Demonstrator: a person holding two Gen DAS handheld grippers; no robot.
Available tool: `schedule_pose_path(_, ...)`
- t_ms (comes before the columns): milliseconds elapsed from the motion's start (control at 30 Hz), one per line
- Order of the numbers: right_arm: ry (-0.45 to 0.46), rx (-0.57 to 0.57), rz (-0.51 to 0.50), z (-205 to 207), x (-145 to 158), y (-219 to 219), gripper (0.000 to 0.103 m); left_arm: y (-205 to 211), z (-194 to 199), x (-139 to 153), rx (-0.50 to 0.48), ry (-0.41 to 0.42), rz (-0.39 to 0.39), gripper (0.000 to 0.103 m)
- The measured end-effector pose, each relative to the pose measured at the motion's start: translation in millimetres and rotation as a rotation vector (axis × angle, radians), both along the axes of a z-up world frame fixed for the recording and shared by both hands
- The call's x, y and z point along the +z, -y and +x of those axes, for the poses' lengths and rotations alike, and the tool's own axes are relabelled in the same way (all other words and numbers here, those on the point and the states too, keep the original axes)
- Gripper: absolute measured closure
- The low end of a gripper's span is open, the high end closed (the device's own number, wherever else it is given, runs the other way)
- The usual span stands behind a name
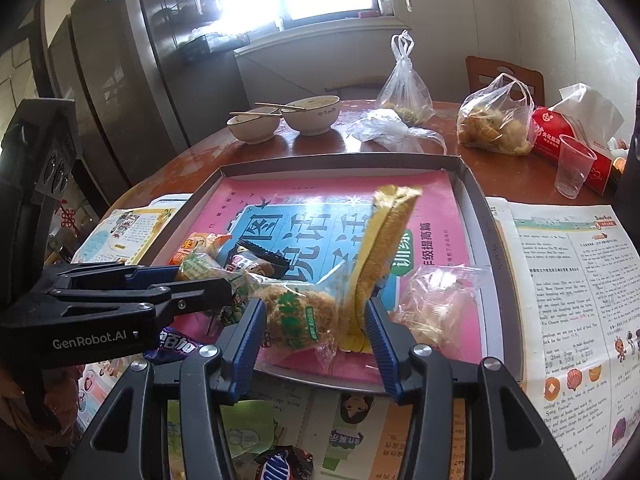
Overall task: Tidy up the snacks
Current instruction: 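Lower cake pack into box with left gripper while right gripper lowers bread bag in, then open both grippers to release the snacks inside the box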
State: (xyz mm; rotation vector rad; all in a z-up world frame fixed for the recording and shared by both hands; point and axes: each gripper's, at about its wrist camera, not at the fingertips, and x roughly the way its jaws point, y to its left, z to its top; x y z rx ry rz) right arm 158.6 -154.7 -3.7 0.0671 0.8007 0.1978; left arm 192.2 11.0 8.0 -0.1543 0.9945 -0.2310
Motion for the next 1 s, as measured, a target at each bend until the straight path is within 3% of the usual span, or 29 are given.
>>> schedule_pose_path(1000, 0.033, -0.039, 0.018, -10.4, 7.7, 9.0, 0.045, -5.5, -13.3, 8.8, 0.028, 0.015, 0.018, 0.046)
